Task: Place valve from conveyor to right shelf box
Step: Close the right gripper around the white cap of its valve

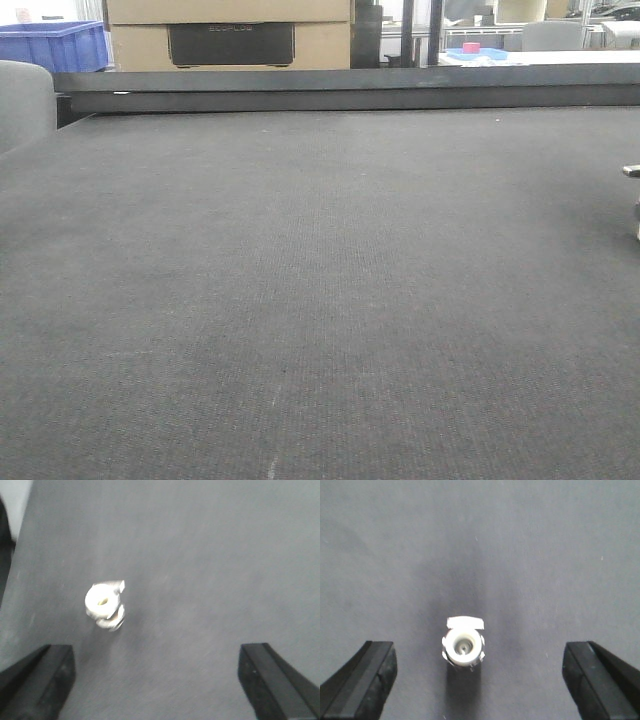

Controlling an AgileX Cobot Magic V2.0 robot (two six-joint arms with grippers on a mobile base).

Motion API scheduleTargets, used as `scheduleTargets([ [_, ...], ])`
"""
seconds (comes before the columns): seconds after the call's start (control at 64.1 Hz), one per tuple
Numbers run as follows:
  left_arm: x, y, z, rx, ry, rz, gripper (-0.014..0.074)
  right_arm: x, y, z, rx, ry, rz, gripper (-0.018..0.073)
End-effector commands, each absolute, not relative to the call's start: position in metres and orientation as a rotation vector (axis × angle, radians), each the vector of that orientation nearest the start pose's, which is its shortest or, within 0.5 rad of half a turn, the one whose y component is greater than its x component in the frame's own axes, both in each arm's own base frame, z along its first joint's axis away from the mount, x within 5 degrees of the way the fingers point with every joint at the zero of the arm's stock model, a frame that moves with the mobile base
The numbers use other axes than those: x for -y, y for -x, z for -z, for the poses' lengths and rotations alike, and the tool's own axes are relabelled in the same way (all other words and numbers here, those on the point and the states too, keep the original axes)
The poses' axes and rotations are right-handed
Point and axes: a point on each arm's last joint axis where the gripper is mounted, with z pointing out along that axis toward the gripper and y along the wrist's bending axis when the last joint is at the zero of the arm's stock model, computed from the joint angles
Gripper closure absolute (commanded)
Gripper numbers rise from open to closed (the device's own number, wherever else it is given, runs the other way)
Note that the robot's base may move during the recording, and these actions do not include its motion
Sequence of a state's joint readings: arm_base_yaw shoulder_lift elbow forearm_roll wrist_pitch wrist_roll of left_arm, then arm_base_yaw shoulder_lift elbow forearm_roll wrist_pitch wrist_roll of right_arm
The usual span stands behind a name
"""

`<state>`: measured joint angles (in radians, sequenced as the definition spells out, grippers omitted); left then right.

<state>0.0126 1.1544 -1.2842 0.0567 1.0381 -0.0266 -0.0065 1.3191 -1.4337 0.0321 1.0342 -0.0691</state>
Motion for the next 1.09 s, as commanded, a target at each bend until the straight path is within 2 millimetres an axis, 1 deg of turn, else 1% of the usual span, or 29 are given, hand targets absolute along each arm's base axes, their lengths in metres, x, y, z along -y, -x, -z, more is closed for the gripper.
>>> scheduleTargets([
  [0.0, -0.014, -0.243, -0.402, -2.470, 0.045, -0.132, -0.0008, 0.000, -0.275, -0.403, -2.460, 0.097, 0.019, 0.0001],
  [0.094, -0.025, -0.265, -0.388, -2.551, 0.081, -0.168, -0.0006, 0.000, -0.283, -0.391, -2.532, 0.101, 0.016, 0.0001],
  [0.203, -0.040, -0.283, -0.367, -2.640, 0.121, -0.178, -0.0006, 0.001, -0.295, -0.375, -2.601, 0.111, 0.014, 0.0001],
  [0.297, -0.048, -0.291, -0.353, -2.708, 0.164, -0.158, -0.0006, 0.000, -0.308, -0.357, -2.665, 0.115, 0.005, 0.0001],
  [0.437, -0.049, -0.298, -0.340, -2.774, 0.121, -0.140, -0.0006, 0.000, -0.328, -0.328, -2.757, 0.117, -0.002, 0.0001],
  [0.577, -0.049, -0.299, -0.339, -2.772, 0.121, -0.133, -0.0006, 0.000, -0.345, -0.302, -2.821, 0.153, -0.005, 0.0001],
  [0.749, -0.049, -0.301, -0.339, -2.755, 0.117, -0.135, -0.0006, -0.003, -0.361, -0.275, -2.861, 0.163, -0.059, 0.0001],
  [0.936, -0.049, -0.301, -0.339, -2.754, 0.117, -0.135, -0.0006, -0.003, -0.373, -0.261, -2.846, 0.158, -0.060, 0.0001],
  [1.077, -0.049, -0.301, -0.339, -2.750, 0.117, -0.136, -0.0006, -0.003, -0.376, -0.252, -2.865, 0.163, -0.062, 0.0001],
])
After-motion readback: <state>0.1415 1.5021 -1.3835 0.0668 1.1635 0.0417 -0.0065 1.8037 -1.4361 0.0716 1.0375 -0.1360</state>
